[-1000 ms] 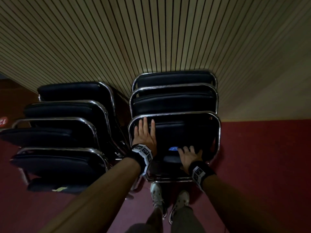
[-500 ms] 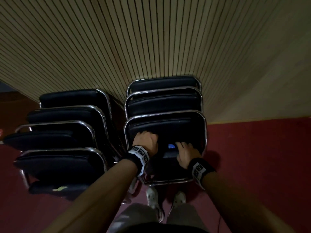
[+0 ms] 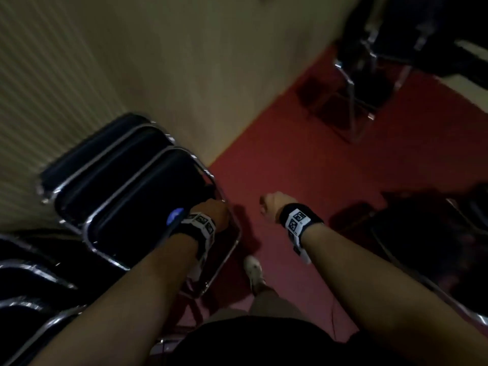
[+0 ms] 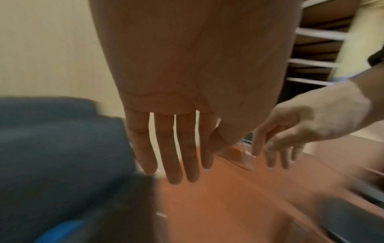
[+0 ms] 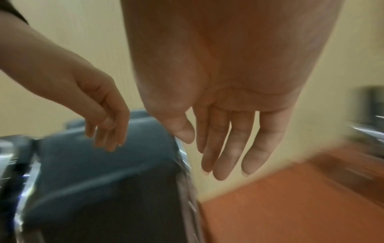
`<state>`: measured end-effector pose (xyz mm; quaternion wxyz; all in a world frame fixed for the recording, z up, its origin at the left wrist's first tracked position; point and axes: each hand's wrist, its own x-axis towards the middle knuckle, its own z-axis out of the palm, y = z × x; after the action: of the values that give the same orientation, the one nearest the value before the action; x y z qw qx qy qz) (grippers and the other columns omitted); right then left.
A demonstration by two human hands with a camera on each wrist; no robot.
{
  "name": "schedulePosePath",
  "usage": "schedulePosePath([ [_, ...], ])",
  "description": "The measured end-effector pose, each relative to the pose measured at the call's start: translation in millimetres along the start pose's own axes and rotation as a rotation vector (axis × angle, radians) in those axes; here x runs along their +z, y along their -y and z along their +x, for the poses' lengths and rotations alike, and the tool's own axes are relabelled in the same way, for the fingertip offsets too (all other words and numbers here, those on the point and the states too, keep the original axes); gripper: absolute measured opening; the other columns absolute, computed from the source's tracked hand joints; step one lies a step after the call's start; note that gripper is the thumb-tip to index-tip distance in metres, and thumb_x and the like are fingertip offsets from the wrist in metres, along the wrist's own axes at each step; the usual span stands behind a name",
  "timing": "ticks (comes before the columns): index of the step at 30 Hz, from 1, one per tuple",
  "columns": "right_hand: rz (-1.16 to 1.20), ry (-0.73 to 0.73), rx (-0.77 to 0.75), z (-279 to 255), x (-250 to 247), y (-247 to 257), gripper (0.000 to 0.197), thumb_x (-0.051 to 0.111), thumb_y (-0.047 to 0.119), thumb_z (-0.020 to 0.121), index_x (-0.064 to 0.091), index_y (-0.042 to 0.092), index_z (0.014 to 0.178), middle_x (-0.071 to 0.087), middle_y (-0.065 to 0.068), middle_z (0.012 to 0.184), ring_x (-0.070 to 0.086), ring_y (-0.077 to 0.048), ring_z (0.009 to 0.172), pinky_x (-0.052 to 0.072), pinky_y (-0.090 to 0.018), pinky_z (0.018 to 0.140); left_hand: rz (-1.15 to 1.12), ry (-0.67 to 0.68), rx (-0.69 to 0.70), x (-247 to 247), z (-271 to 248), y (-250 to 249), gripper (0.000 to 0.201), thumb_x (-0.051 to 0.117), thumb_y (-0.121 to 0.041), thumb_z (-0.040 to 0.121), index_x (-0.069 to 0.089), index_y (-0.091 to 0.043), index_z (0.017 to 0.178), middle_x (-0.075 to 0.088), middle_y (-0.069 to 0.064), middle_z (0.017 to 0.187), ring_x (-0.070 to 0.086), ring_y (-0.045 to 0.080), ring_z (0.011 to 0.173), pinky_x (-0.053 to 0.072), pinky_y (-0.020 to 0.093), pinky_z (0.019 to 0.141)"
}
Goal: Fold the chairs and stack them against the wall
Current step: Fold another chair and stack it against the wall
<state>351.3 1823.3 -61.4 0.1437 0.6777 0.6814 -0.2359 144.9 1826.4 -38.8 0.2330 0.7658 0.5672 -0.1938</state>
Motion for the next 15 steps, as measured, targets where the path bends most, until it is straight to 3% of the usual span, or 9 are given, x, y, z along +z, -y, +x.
schedulePosePath([
  [2,0.135,0.026,0.199,-78,52,-43,0.036,0.050,0.034,0.096,0.059,0.016,0.126,0.065,-0.013,0.118,0.065,-0.034,0.098,0.057,-0.045,0.085,0.098,0.057,0.201,33,-14,-50,0.027,0.055,-0.027,0.092,0.069,-0.012,0.109,0.069,0.011,0.114,0.067,0.032,0.101,0.057,0.042,0.087],
  [3,0.147,0.051,0.235,-85,59,-46,0.037,0.051,0.036,0.096,0.058,0.018,0.127,0.064,-0.013,0.121,0.064,-0.034,0.101,0.057,-0.044,0.087,0.116,0.060,0.218,38,-15,-51,0.026,0.056,-0.026,0.092,0.069,-0.010,0.108,0.069,0.011,0.114,0.067,0.033,0.102,0.057,0.042,0.088],
  [7,0.306,0.108,0.631,-268,164,-110,0.039,0.047,0.036,0.096,0.056,0.020,0.131,0.058,-0.012,0.132,0.061,-0.034,0.112,0.052,-0.043,0.094,0.348,0.298,0.533,119,-85,-175,0.027,0.049,-0.013,0.091,0.072,-0.006,0.104,0.072,0.017,0.110,0.068,0.035,0.100,0.058,0.044,0.085],
  [11,0.426,0.097,0.803,-390,223,-138,0.040,0.046,0.034,0.097,0.058,0.019,0.132,0.058,-0.012,0.133,0.060,-0.033,0.116,0.051,-0.039,0.094,0.501,0.217,0.703,172,-144,-254,0.031,0.044,-0.022,0.092,0.073,-0.013,0.100,0.072,0.012,0.100,0.069,0.033,0.087,0.056,0.036,0.073],
  [15,0.507,0.067,0.925,-488,276,-162,0.037,0.045,0.032,0.094,0.063,0.019,0.123,0.062,-0.012,0.129,0.063,-0.034,0.110,0.054,-0.040,0.090,0.511,0.170,0.785,217,-198,-323,0.029,0.047,-0.025,0.089,0.074,-0.020,0.099,0.073,0.006,0.098,0.069,0.029,0.083,0.057,0.034,0.073],
])
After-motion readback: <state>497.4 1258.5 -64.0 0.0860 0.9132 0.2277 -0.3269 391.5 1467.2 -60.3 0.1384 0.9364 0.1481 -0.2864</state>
